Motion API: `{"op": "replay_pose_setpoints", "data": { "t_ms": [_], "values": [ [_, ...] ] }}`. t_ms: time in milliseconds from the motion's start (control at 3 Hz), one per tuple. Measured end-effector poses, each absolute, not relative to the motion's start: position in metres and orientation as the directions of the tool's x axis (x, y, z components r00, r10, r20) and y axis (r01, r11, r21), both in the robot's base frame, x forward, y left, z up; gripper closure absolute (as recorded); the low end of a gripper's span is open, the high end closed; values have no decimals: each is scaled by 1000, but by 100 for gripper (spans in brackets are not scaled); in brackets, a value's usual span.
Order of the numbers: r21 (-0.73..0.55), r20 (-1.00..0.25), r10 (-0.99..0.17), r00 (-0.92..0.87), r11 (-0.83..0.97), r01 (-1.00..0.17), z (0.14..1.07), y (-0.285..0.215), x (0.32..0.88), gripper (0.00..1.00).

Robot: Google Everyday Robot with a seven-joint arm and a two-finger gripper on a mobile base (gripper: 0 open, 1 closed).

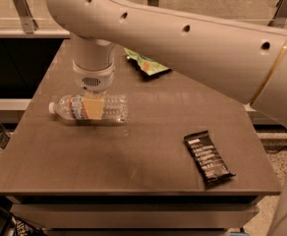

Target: Pick water bottle

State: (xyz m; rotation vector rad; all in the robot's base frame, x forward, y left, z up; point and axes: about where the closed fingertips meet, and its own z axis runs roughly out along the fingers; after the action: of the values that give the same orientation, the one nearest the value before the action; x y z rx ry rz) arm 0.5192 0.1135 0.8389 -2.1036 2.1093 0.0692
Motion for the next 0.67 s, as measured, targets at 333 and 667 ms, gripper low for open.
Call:
{"op": "replay_pose_setpoints", "data": {
  "t_ms": [333,667],
  "values": [
    [-81,-147,-989,3,9,-997,839,114,519,100],
    [-75,-162,-987,16,-3,-997,844,111,521,100]
  ]
}}
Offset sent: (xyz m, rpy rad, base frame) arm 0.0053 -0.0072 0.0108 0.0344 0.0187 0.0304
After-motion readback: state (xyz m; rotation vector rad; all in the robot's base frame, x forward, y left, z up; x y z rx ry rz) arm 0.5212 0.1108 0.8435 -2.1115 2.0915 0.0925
